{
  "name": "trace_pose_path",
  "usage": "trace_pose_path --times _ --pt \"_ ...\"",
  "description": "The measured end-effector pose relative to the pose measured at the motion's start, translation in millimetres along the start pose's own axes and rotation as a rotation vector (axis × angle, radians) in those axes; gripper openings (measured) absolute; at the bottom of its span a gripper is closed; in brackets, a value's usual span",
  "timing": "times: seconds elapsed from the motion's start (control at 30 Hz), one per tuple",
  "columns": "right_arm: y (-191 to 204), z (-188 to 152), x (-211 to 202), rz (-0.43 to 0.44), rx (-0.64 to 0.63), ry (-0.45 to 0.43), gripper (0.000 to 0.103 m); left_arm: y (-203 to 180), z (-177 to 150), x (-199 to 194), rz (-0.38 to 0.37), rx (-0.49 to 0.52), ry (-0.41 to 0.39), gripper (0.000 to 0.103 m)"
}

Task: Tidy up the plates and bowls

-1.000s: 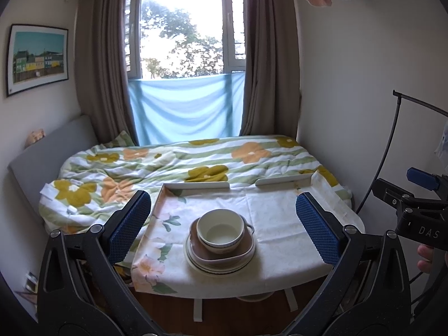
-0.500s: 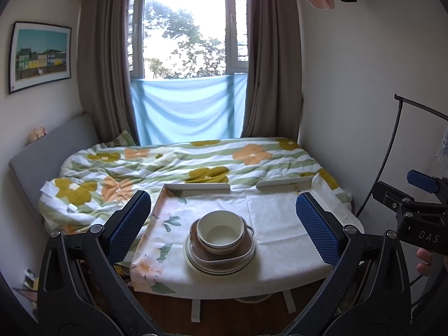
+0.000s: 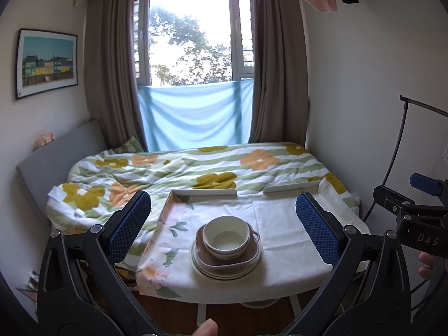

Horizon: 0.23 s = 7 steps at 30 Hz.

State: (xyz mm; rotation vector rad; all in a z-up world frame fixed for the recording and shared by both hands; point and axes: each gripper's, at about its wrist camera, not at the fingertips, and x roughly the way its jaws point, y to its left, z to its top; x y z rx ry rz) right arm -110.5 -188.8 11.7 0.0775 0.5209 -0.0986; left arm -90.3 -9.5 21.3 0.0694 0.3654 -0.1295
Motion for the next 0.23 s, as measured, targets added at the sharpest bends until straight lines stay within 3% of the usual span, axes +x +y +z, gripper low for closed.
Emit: trace_pose_path --times 0.23 --pt "-2.8 3.0 3.7 -0.002 0.001 0.010 0.091 -5.0 -0.3 8.9 -0.015 -0.013 0.000 0.103"
